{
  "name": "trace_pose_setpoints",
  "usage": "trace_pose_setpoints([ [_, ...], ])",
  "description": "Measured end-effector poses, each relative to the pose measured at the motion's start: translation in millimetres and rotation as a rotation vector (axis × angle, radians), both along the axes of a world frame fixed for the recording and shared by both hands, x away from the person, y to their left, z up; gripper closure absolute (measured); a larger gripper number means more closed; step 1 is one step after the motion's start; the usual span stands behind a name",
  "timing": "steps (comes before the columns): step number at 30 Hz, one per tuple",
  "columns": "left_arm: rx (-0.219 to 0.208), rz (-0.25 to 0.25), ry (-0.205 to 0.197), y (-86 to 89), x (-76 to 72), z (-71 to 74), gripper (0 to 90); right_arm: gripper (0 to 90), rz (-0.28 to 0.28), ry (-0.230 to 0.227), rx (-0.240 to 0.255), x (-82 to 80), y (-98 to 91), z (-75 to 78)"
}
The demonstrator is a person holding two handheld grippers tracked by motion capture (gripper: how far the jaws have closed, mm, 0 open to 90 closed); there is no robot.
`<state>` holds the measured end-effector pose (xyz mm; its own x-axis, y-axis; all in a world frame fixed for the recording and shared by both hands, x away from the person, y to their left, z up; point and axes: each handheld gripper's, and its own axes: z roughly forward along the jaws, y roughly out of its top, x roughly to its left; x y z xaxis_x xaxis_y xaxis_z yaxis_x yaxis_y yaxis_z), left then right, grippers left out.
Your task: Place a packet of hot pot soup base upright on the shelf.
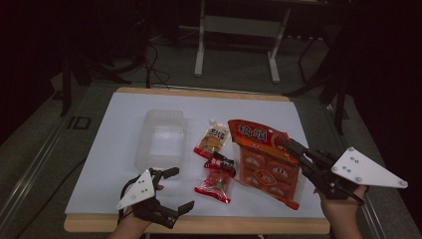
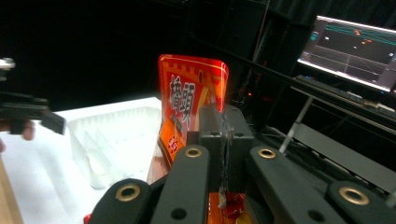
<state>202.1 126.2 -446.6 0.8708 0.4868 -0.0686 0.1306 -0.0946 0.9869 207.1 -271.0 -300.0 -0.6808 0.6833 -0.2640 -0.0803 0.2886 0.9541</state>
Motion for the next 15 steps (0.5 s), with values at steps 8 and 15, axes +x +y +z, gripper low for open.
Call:
trace_pose_setpoints([
  [8,-0.031,-0.065,0.019,-11.7,24.7,18.3,1.5,89.1,0.046,-0.028,0.005,-4.7,15.1,12.1],
  [15,0.003,-0.074,-0.018,-24.8,37.9,27.8,1.5,89.0,0.07,-0.045,-0.004,-8.2,23.7,21.2],
])
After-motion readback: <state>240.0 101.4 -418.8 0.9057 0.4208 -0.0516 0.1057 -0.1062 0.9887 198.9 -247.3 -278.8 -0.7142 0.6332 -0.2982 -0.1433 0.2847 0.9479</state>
